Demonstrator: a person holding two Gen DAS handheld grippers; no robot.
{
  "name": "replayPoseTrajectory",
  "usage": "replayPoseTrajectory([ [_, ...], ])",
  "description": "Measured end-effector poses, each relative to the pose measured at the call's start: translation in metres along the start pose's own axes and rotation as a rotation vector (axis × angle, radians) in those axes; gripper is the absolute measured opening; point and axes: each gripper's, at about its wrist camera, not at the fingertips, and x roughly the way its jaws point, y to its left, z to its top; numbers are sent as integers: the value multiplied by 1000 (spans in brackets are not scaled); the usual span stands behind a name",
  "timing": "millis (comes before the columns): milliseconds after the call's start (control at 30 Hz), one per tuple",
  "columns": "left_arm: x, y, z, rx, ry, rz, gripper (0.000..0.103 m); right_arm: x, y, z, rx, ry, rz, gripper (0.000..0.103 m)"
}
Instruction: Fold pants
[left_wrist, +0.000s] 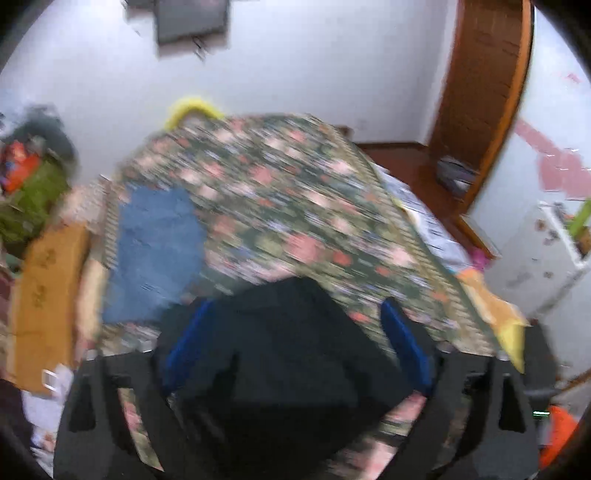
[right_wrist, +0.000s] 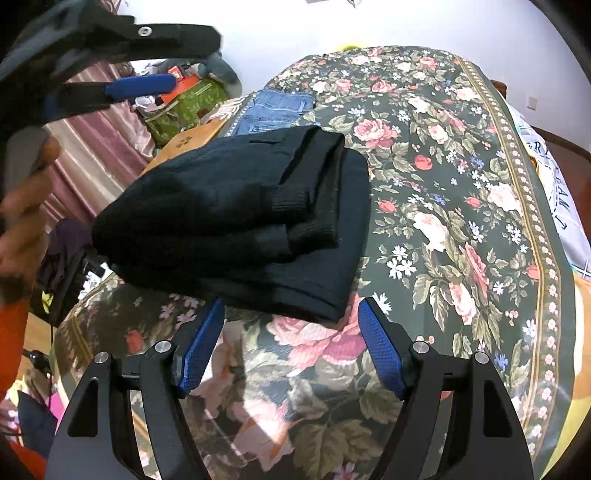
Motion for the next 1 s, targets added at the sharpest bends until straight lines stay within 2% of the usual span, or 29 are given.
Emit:
replayPoseTrajectory([
  [33, 5, 12, 3, 16, -18, 64, 101, -2, 1, 0, -1, -5, 1, 73],
  [100, 18, 31, 6, 51, 0, 145, 101, -6, 4, 0, -6, -18, 3, 73],
  [167, 47, 53, 10, 86, 68, 227, 101, -8, 6, 0, -6, -26, 3, 73],
  [233, 72, 71, 10, 102, 124, 269, 101, -8, 8, 1, -3, -30, 1, 73],
  [400, 144, 108, -9, 88, 297, 294, 101, -8, 10, 3, -11, -37, -8, 73],
  [467, 170, 116, -26, 56, 379, 264, 101, -6, 8, 3, -6, -33, -19, 73],
  [500, 175, 117, -31, 41, 391, 252, 102, -6, 7, 3, -4, -31, -25, 73],
  [600, 171, 119, -42, 12, 362, 237, 102, -7, 3, 3, 0, -29, -39, 73],
  [800, 141, 122, -63, -42, 367, 246, 102, -20, -2, 3, 1, -56, -69, 73],
  [1000, 88, 118, -85, -86, 359, 169, 102, -40, -5, 0, 7, -97, -85, 73],
])
